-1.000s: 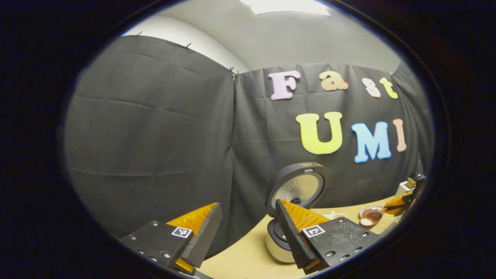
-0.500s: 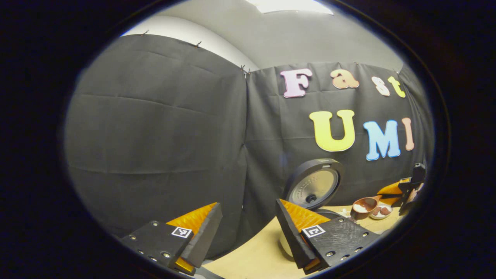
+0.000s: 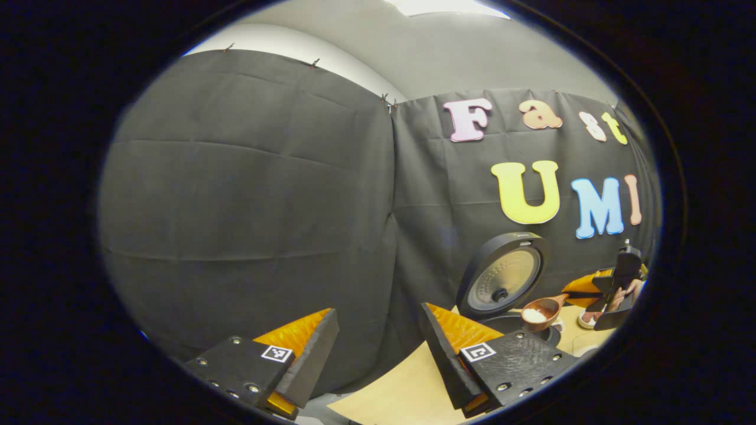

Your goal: Close the left gripper, press the button to open the rice cooker; take a wooden spoon from the chopstick holder with the right hand, scoop a spoonful of rice and pour it into the rice cooker, then put the wooden spoon back into the chopstick holder.

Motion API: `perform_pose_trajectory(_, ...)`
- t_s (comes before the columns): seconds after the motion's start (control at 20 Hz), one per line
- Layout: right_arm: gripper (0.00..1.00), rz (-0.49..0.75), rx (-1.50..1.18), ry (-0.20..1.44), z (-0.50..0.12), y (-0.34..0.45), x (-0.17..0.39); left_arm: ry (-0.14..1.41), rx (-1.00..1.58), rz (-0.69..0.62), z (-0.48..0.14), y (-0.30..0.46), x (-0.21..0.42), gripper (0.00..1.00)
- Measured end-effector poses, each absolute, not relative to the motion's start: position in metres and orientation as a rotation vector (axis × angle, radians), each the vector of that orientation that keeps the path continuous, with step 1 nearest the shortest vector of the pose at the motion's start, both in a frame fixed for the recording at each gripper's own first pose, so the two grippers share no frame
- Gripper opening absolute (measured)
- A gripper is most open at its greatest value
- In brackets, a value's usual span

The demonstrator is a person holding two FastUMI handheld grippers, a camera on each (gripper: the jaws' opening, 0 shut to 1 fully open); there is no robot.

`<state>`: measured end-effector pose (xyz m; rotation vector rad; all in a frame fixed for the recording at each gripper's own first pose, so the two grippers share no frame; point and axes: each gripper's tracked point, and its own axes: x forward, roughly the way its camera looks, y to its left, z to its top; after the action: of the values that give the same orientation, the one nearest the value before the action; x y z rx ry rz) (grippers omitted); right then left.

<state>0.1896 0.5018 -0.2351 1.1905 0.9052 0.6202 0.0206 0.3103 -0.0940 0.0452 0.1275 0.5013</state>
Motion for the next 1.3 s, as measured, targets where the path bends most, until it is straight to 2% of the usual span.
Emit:
perform_pose_trajectory(0.05,0.1,0.622,1.17,0.906,-0.239,0.51,0.19,0.131,0.044,0.508,-0.095,0.313,0.02,0.87)
perform_pose_trajectory(0.2,0.09,0.629,1.055,0.892,-0.255,0.527,0.189,0.149,0.043,0.522,-0.101,0.322,0.019,0.86)
perform_pose_trajectory(0.25,0.05,0.636,1.016,0.881,-0.258,0.533,0.189,0.152,0.047,0.526,-0.102,0.322,0.02,0.87)
perform_pose_trajectory(0.3,0.09,0.639,0.981,0.867,-0.262,0.538,0.189,0.153,0.053,0.53,-0.102,0.324,0.022,0.87)
perform_pose_trajectory(0.6,0.09,0.628,0.75,0.764,-0.278,0.555,0.198,0.157,0.099,0.546,-0.097,0.328,0.018,0.87)
perform_pose_trajectory(1.3,0.1,0.761,0.095,0.393,-0.252,0.576,0.186,0.16,0.066,0.561,-0.11,0.328,0.016,0.87)
